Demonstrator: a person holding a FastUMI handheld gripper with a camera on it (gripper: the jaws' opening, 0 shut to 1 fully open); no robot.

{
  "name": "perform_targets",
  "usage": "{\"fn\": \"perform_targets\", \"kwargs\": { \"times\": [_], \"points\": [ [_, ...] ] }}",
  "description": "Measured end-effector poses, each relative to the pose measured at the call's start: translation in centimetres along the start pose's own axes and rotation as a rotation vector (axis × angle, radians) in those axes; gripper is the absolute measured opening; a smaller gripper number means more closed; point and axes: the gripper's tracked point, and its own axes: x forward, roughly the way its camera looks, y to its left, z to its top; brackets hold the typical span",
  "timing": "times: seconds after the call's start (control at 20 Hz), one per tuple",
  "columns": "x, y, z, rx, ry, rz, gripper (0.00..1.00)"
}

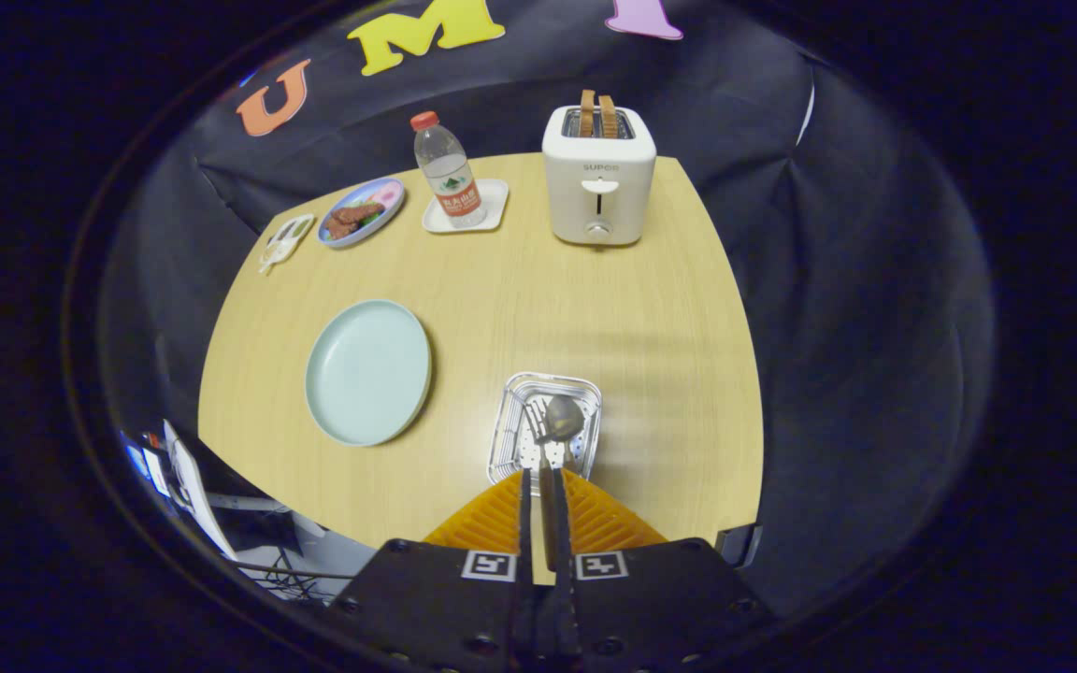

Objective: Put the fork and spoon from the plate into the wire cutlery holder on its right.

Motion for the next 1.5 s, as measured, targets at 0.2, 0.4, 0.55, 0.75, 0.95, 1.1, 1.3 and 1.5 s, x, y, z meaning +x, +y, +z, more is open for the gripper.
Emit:
{"fn": "perform_targets", "kwargs": {
  "times": [0.2, 0.4, 0.55, 0.75, 0.95, 1.1, 1.3, 1.5],
  "points": [
    [-1.3, 0.7, 2.5, 0.007, -0.121, -0.008, 0.24],
    [-2.7, 2.5, 4.8, 0.014, -0.226, 0.012, 0.48],
    [-3.1, 3.7, 5.6, 0.019, -0.266, 0.025, 0.74],
    [-2.6, 4.6, 6.1, 0.044, -0.291, 0.041, 0.84],
    [-2.1, 5.0, 6.4, 0.073, -0.305, 0.043, 0.9],
    [-3.1, 5.2, 7.6, 0.043, -0.374, 0.028, 0.96],
    [-6.2, 6.7, 9.9, -0.012, -0.511, 0.025, 0.97],
    [-10.6, 8.3, 12.7, -0.018, -0.647, 0.042, 0.97]
  ]
}}
